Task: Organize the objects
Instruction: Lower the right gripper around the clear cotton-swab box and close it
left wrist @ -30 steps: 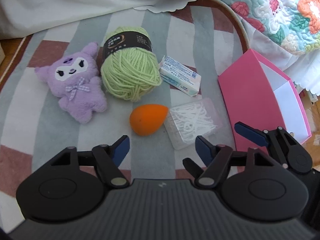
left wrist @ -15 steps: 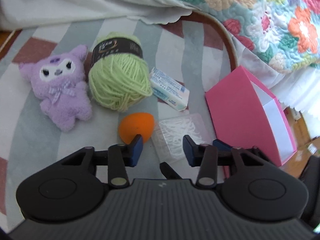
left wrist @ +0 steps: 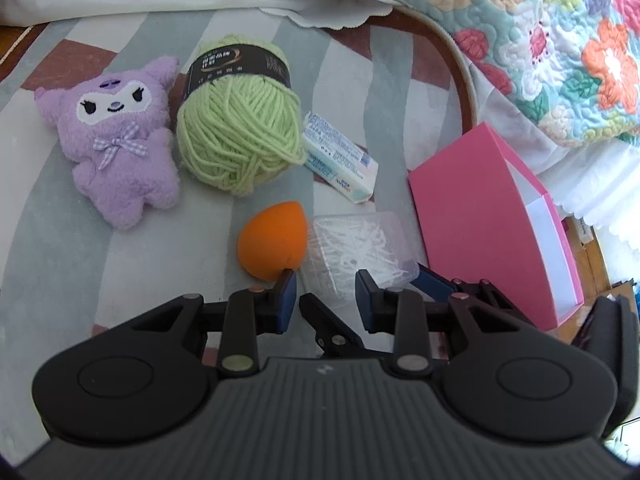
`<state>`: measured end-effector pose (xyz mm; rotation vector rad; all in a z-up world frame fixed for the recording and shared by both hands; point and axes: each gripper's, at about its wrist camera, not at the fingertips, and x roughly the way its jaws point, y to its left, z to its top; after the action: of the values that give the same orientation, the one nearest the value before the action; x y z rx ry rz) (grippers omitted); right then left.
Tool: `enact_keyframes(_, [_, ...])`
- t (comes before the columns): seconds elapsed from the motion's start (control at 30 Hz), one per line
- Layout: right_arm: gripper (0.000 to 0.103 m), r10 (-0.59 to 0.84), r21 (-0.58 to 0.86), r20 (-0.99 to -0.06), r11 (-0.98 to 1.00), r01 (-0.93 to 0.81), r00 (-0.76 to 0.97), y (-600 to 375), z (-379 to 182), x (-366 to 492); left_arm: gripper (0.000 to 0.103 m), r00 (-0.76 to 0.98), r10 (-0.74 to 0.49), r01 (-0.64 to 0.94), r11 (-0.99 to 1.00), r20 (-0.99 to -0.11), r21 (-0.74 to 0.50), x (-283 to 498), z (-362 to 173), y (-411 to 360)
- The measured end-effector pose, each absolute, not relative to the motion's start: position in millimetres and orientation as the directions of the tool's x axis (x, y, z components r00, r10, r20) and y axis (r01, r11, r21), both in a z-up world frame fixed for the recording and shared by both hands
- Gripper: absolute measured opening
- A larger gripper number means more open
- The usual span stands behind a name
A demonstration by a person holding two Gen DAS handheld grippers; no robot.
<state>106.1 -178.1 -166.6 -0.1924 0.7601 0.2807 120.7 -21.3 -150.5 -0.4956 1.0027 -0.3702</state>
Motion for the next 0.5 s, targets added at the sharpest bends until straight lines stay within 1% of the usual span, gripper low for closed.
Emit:
enact_keyframes(0.07, [0.094,0.189,-0.051,-0.701,0.948,-0.313,0.688,-179,-165,103,0.031,0.481,-0.510,0.068,0.832,-0.713,-0.550,120,-152,-23])
enact_keyframes(0.17, [0.094,0.203,-0.018,-0.722,0.950,-0.312,0.661,-181,-164,100,0.040,0.446,-0.505,0.076,0.844,-0.739,-0.531,118,-155,-24])
enact_keyframes(0.23, [0.094,0.221,-0.007,-0.725,0.945,-0.327,0.652,-181,-163,95,0.041,0.445,-0.506,0.057,0.839,-0.739,-0.541,115,-156,-21])
enact_keyframes(0.33, [0.094,0.253,0.019,-0.731,0.936,-0.351,0.634,-182,-160,86,0.042,0.441,-0.503,0.049,0.840,-0.743,-0.540,114,-157,-20])
enact_keyframes(0.43, [0.094,0.317,0.089,-0.735,0.921,-0.378,0.599,-186,-157,79,0.038,0.425,-0.525,0.027,0.821,-0.737,-0.570,112,-160,-19])
enact_keyframes(0.47, [0.094,0.331,0.105,-0.738,0.917,-0.384,0.588,-187,-156,77,0.038,0.428,-0.525,0.017,0.818,-0.736,-0.574,111,-161,-18])
enact_keyframes(0.5, [0.094,0.340,0.112,-0.740,0.913,-0.392,0.581,-188,-155,75,0.036,0.431,-0.522,0.021,0.821,-0.736,-0.571,109,-160,-17])
